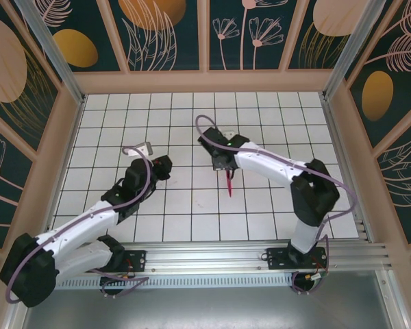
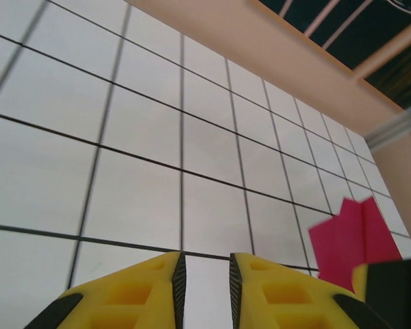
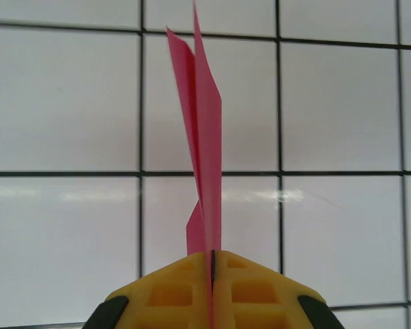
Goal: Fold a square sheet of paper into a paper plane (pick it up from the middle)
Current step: Turn over the paper at the center of the table.
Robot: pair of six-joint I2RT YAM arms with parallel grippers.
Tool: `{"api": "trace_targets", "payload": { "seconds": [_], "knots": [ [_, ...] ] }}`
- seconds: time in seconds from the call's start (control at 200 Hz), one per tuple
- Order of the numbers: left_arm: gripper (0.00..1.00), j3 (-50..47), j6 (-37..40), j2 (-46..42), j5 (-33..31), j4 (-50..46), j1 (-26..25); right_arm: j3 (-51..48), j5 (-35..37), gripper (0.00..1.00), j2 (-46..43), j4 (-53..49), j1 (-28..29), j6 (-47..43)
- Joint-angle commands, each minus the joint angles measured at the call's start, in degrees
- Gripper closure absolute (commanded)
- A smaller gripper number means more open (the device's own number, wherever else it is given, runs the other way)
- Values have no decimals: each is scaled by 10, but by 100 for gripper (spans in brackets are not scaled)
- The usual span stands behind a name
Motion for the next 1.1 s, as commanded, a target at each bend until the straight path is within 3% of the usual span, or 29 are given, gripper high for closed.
{"api": "trace_targets", "payload": {
  "seconds": [0.0, 0.155, 0.32, 0.405, 0.455, 0.565, 0.736, 0.861, 0.946, 1.051, 1.096],
  "knots": [
    [73, -25, -25, -49, -84, -24, 2, 31, 104, 97, 63, -136, 29, 25],
    [70, -45, -34, -114, -133, -53, 2, 93, 105, 97, 151, -160, 76, 42],
    [69, -60, -32, -158, -142, -65, 2, 173, 63, 92, 236, -162, 113, 35],
    [69, -60, -30, -167, -141, -72, 1, 197, 12, 84, 254, -134, 122, 17],
    [69, -61, -28, -167, -139, -74, 2, 202, -23, 73, 255, -113, 122, 10],
    [69, -58, -23, -166, -129, -76, 2, 193, -73, 50, 227, -64, 123, 5],
    [68, -61, -19, -149, -92, -63, 2, 131, -136, 37, 121, 30, 122, -25],
    [66, -60, -16, -113, -37, -37, 1, 20, -187, 31, -2, 130, 105, -17],
    [65, -54, -12, -76, 4, -18, 1, -72, -226, 36, -83, 196, 74, 3],
    [65, -42, -6, -27, 59, 1, 1, -212, -325, 68, -179, 296, 14, 30],
    [64, -36, -2, -3, 87, 13, 2, -277, -379, 74, -213, 351, -14, 42]
  ]
}}
